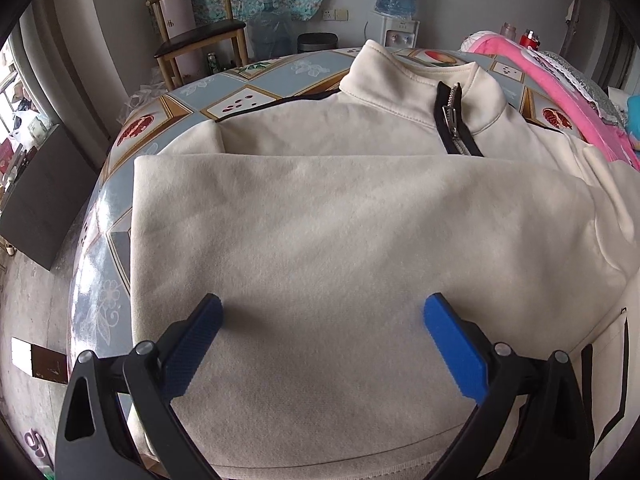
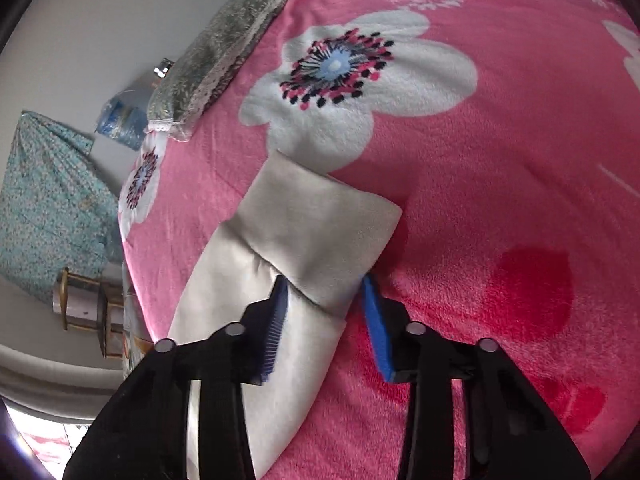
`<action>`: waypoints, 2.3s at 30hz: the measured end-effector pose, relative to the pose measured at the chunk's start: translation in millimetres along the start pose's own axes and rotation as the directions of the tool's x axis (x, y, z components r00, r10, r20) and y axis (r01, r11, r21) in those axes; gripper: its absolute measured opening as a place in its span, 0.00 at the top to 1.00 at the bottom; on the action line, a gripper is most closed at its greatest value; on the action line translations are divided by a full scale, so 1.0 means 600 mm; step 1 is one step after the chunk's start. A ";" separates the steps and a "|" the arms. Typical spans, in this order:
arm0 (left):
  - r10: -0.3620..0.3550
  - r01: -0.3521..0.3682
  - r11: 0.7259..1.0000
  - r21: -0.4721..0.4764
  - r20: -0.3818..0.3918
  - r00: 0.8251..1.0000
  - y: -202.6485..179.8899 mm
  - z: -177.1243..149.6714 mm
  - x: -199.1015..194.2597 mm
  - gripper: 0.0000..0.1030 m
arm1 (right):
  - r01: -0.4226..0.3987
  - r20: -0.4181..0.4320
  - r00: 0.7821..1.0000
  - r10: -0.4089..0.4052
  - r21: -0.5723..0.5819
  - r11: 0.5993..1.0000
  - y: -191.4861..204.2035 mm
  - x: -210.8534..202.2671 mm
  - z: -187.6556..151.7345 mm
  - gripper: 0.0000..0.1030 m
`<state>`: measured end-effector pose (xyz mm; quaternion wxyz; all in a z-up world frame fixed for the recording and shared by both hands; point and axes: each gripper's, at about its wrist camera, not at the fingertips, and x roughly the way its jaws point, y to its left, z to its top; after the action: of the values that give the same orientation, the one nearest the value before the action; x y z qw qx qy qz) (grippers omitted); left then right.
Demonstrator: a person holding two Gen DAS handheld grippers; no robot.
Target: Fold large clothes
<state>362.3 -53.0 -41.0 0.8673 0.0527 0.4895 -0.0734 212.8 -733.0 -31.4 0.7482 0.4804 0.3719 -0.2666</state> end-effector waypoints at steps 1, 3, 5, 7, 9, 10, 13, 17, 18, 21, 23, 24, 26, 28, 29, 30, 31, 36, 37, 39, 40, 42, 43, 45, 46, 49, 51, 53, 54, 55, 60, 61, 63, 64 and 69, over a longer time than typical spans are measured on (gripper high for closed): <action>-0.001 0.001 1.000 0.000 -0.001 1.000 0.000 0.001 0.001 0.04 | 0.004 0.001 1.000 -0.004 0.006 1.000 -0.003 0.005 -0.002 0.79; -0.002 0.002 1.000 0.001 0.000 1.000 0.000 0.001 0.001 0.04 | -0.019 0.020 1.000 0.019 0.013 1.000 -0.007 0.000 -0.004 0.86; -0.001 0.001 1.000 0.000 0.002 1.000 0.000 0.001 0.001 0.04 | -0.046 0.051 0.998 0.046 0.003 0.999 -0.002 -0.021 -0.008 0.89; -0.001 0.001 1.000 -0.001 0.001 1.000 0.000 0.001 0.001 0.04 | -0.067 0.086 0.994 0.071 -0.040 0.997 0.018 -0.054 -0.011 0.89; 0.000 0.000 1.000 -0.003 -0.001 1.000 0.000 0.002 0.002 0.04 | -0.113 0.121 0.985 0.126 -0.103 0.988 0.052 -0.100 -0.020 0.89; 0.000 0.000 1.000 -0.004 -0.001 1.000 0.000 0.002 0.002 0.04 | -0.135 0.134 0.979 0.154 -0.141 0.981 0.074 -0.122 -0.024 0.89; 0.000 0.000 1.000 -0.007 0.000 1.000 0.000 0.003 0.002 0.04 | -0.192 0.157 0.958 0.240 -0.273 0.943 0.155 -0.193 -0.053 0.89; -0.003 0.003 1.000 -0.007 -0.003 1.000 0.001 0.005 0.003 0.04 | -0.273 0.151 0.916 0.371 -0.442 0.855 0.275 -0.277 -0.116 0.89; -0.005 0.005 1.000 -0.006 -0.007 1.000 0.002 0.006 0.003 0.04 | -0.295 0.140 0.904 0.403 -0.478 0.828 0.304 -0.293 -0.136 0.89; -0.013 0.013 1.000 -0.017 -0.014 1.000 0.010 0.009 -0.001 0.04 | -0.371 0.086 0.864 0.496 -0.558 0.742 0.379 -0.331 -0.198 0.90; -0.025 0.026 0.998 -0.051 0.005 1.000 0.029 0.010 -0.014 0.04 | -0.427 0.031 0.834 0.551 -0.596 0.680 0.429 -0.345 -0.243 0.90; -0.034 0.035 0.997 -0.073 0.019 0.999 0.042 0.010 -0.025 0.04 | -0.453 0.001 0.819 0.573 -0.611 0.649 0.452 -0.350 -0.268 0.90; -0.039 0.044 0.994 -0.103 0.048 0.998 0.067 0.009 -0.048 0.04 | -0.485 -0.048 0.797 0.602 -0.645 0.590 0.495 -0.352 -0.318 0.90; -0.032 0.043 0.991 -0.125 0.086 0.996 0.095 0.003 -0.078 0.04 | -0.509 -0.109 0.780 0.616 -0.683 0.524 0.537 -0.344 -0.384 0.90; -0.031 0.044 0.990 -0.134 0.103 0.994 0.109 0.000 -0.093 0.04 | -0.524 -0.144 0.772 0.619 -0.696 0.491 0.551 -0.335 -0.410 0.90; -0.029 0.046 0.989 -0.142 0.118 0.993 0.122 -0.005 -0.108 0.04 | -0.533 -0.180 0.769 0.614 -0.711 0.459 0.568 -0.325 -0.446 0.90; -0.028 0.048 0.988 -0.148 0.131 0.991 0.135 -0.012 -0.124 0.04 | -0.535 -0.213 0.771 0.600 -0.729 0.428 0.582 -0.309 -0.488 0.89; -0.053 0.080 0.984 -0.159 0.168 0.984 0.187 -0.045 -0.180 0.04 | -0.571 -0.451 0.806 0.382 -0.762 0.305 0.601 -0.164 -0.705 0.78; -0.066 0.094 0.983 -0.161 0.171 0.983 0.196 -0.051 -0.187 0.04 | -0.566 -0.476 0.818 0.322 -0.768 0.300 0.590 -0.135 -0.742 0.68; -0.091 0.121 0.979 -0.164 0.178 0.980 0.210 -0.061 -0.198 0.04 | -0.559 -0.519 0.829 0.207 -0.774 0.299 0.554 -0.078 -0.792 0.65; -0.103 0.134 0.977 -0.163 0.184 0.978 0.213 -0.063 -0.201 0.04 | -0.550 -0.521 0.835 0.179 -0.775 0.310 0.533 -0.063 -0.803 0.65; -0.130 0.163 0.973 -0.161 0.197 0.972 0.215 -0.065 -0.204 0.04 | -0.526 -0.501 0.849 0.166 -0.775 0.351 0.488 -0.051 -0.796 0.65; -0.145 0.179 0.971 -0.161 0.200 0.969 0.215 -0.063 -0.203 0.04 | -0.507 -0.481 0.860 0.170 -0.771 0.384 0.464 -0.048 -0.774 0.65; -0.175 0.209 0.964 -0.162 0.201 0.964 0.211 -0.055 -0.194 0.09 | -0.473 -0.438 0.879 0.187 -0.751 0.461 0.416 -0.054 -0.733 0.65; -0.189 0.222 0.961 -0.163 0.197 0.962 0.205 -0.049 -0.187 0.11 | -0.449 -0.410 0.891 0.194 -0.738 0.504 0.393 -0.054 -0.698 0.65; -0.230 0.260 0.951 -0.166 0.180 0.956 0.185 -0.028 -0.161 0.20 | -0.354 -0.303 0.933 0.192 -0.696 0.624 0.332 -0.065 -0.607 0.63; -0.250 0.272 0.947 -0.169 0.141 0.958 0.172 -0.011 -0.134 0.28 | -0.319 -0.253 0.947 0.199 -0.652 0.687 0.290 -0.081 -0.554 0.63; -0.261 0.272 0.946 -0.173 0.083 0.962 0.158 0.004 -0.103 0.35 | -0.294 -0.213 0.955 0.205 -0.623 0.725 0.254 -0.094 -0.516 0.63; -0.254 0.259 0.950 -0.176 0.049 0.966 0.152 0.011 -0.087 0.38 | -0.284 -0.196 0.959 0.205 -0.614 0.737 0.241 -0.099 -0.503 0.63; -0.234 0.234 0.955 -0.181 0.018 0.972 0.147 0.014 -0.072 0.42 | -0.276 -0.185 0.961 0.205 -0.604 0.747 0.228 -0.103 -0.493 0.62; -0.190 0.170 0.960 -0.224 -0.073 0.979 0.147 0.023 -0.025 0.47 | -0.272 -0.170 0.962 0.213 -0.581 0.767 0.193 -0.104 -0.488 0.57; -0.189 0.167 0.959 -0.228 -0.078 0.979 0.148 0.024 -0.022 0.47 | -0.273 -0.173 0.962 0.212 -0.581 0.767 0.188 -0.100 -0.491 0.57; -0.188 0.163 0.958 -0.238 -0.087 0.978 0.149 0.026 -0.018 0.47 | -0.274 -0.180 0.962 0.207 -0.584 0.764 0.177 -0.098 -0.495 0.57; -0.191 0.164 0.955 -0.248 -0.090 0.977 0.152 0.029 -0.016 0.47 | -0.274 -0.183 0.962 0.204 -0.587 0.762 0.173 -0.099 -0.498 0.57; -0.244 0.208 0.929 -0.307 -0.084 0.966 0.164 0.035 -0.022 0.62 | -0.280 -0.192 0.960 0.205 -0.595 0.753 0.164 -0.102 -0.504 0.57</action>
<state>390.5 41.2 -16.8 0.8200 -0.1299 0.5491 -0.0957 160.5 -414.1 -9.4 0.8693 0.2684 0.4150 -0.0031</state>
